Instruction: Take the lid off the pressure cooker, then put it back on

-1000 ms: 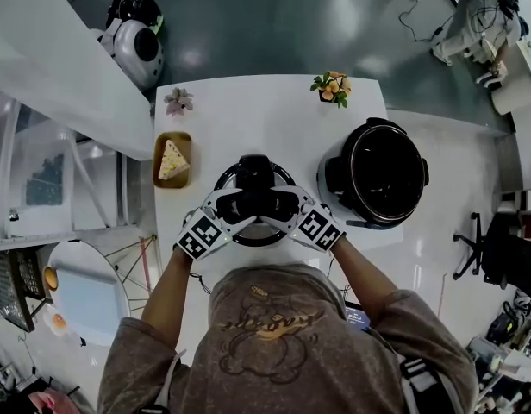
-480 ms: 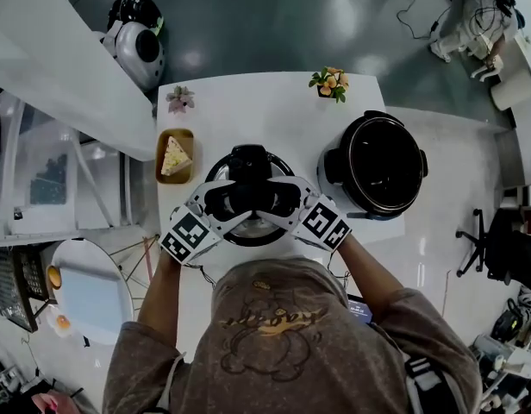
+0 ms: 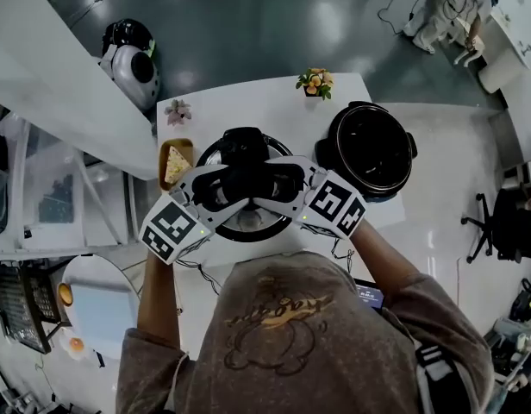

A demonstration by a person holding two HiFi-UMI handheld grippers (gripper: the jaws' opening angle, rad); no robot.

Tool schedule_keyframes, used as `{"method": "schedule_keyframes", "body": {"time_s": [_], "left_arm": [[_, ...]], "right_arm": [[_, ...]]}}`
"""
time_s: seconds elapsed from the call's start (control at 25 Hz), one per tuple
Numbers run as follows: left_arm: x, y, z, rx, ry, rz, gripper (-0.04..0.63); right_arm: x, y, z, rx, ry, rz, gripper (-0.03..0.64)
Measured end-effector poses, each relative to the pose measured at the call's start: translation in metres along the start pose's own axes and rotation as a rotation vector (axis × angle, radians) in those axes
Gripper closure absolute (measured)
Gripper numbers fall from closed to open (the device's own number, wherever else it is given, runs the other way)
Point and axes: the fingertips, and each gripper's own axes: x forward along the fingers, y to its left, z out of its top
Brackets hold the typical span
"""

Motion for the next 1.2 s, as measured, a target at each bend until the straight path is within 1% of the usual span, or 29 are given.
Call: {"method": "schedule_keyframes", "body": {"time_s": [0.16, 0.32, 0.4, 0.6, 0.8, 1.0, 1.2], "left_arm": [[-0.002, 0.002, 0.026, 0.017, -0.044, -0.031, 0.331], [0.006, 0.004, 0.047, 0.072, -0.052, -0.08, 0.331], [0.014, 0.003, 0.057, 0.099, -0.057, -0.111, 0.331], [0.044, -0.005, 0.091, 0.135, -0.096, -0.206, 0.331], [0.086, -0.018, 0.121, 0.171, -0.124, -0.289, 0.331], [0.134, -0.034, 0.146, 0.22, -0.119, -0.354, 0.331], [0.179, -0.05, 0.157, 0.246, -0.104, -0.417, 0.331]], "right_arm": [[-0.019, -0.005, 0.02, 0.014, -0.017, -0.049, 0.357], [-0.036, -0.016, 0.029, 0.008, -0.012, -0.131, 0.357], [-0.046, -0.023, 0.031, 0.011, -0.01, -0.173, 0.357], [-0.087, -0.044, 0.03, 0.046, -0.026, -0.274, 0.357], [-0.133, -0.067, 0.019, 0.066, -0.027, -0.368, 0.357], [-0.179, -0.091, 0.0, 0.085, -0.03, -0.447, 0.357], [-0.213, -0.111, -0.027, 0.115, -0.019, -0.512, 0.357]]}}
